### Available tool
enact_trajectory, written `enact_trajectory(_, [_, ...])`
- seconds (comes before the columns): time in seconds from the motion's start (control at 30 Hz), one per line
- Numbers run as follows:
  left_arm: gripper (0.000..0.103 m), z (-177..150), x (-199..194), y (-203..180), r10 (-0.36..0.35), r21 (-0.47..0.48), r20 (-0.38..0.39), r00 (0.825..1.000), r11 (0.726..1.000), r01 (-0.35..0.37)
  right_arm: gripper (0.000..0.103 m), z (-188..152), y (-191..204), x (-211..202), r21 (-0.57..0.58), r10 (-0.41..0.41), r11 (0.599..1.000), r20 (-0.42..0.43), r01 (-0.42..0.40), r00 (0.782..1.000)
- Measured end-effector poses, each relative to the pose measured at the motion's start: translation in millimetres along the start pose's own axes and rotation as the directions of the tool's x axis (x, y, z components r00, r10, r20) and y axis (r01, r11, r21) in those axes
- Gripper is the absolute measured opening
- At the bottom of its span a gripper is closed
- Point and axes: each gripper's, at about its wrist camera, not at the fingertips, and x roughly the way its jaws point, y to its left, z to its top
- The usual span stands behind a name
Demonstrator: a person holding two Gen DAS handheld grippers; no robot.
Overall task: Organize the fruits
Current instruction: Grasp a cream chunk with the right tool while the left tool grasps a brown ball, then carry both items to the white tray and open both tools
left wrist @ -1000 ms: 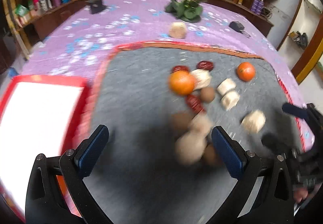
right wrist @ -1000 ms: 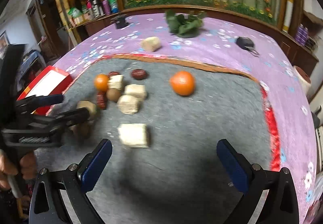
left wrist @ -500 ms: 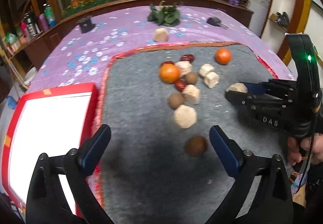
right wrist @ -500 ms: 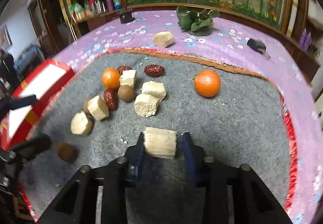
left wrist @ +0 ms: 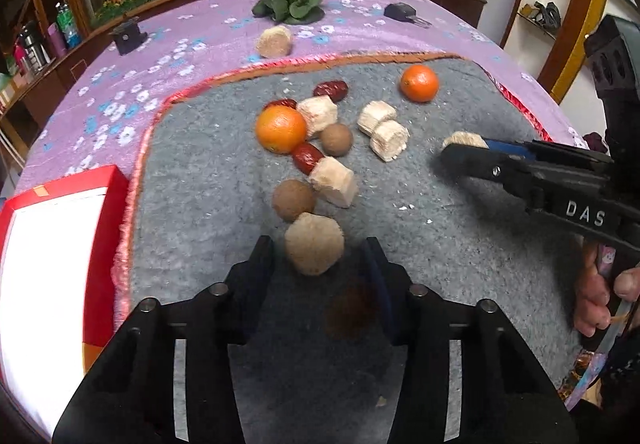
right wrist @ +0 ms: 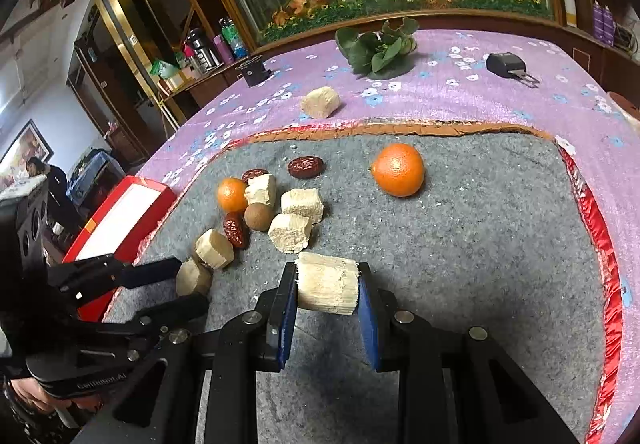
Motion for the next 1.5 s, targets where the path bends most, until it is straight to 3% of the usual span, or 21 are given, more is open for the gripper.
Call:
enact_trajectory(0.17, [0.029,-1,0,3,-0.009,-0.011,0.026,1.000,1.000,0.009,0.027,1,-7,-2,0.024,-0.002,1.000,0.007,0.001,1.000])
enact_trajectory(0.37, [0.029,-4,-5,7,-0.017,-0.032,0.051,0.999,0.999,0.019,0.027,0,-3,-3,0.007,0.009,1.000,0.017,-0.009,1.000])
enact_trajectory(0.57, [0.029,-11,-42,20,0.042,-0.080,0.135,0.990,0.996,-0.031,0.027,-2,15,-6,-0.001,0.053,0.999,0.026,-0.053,0.998])
enact_trajectory(0.7, [0.029,-24,-81,41,0.112,-0.138,0.213,0.971,0.987,-0.084,0.027,1,57,-1,-0.055,0.125,0.991,0.010,-0.124,0.992])
enact_trajectory(0.87, [0.029,-54,-123,87,0.243,-0.282,0.263,0.934,0.945,-0.166,0.027,12,126,10,-0.134,0.235,0.963,0.004,-0.233,0.972])
enact_trajectory(1.07, [0.029,-96,-161,148,0.431,-0.458,0.256,0.865,0.842,-0.284,0.027,19,220,42,-0.233,0.326,0.915,-0.054,-0.329,0.944])
enact_trajectory(1.23, [0.029,-116,-162,179,0.487,-0.507,0.205,0.849,0.795,-0.334,0.027,7,287,72,-0.302,0.355,0.876,-0.124,-0.376,0.927])
enact_trajectory(1.33, [0.029,-128,-153,192,0.498,-0.527,0.162,0.852,0.773,-0.352,0.027,-3,305,91,-0.317,0.343,0.868,-0.171,-0.381,0.924])
enact_trajectory(1.5, [0.029,-139,-141,202,0.497,-0.534,0.117,0.860,0.761,-0.368,0.027,-12,320,114,-0.326,0.295,0.877,-0.218,-0.354,0.930])
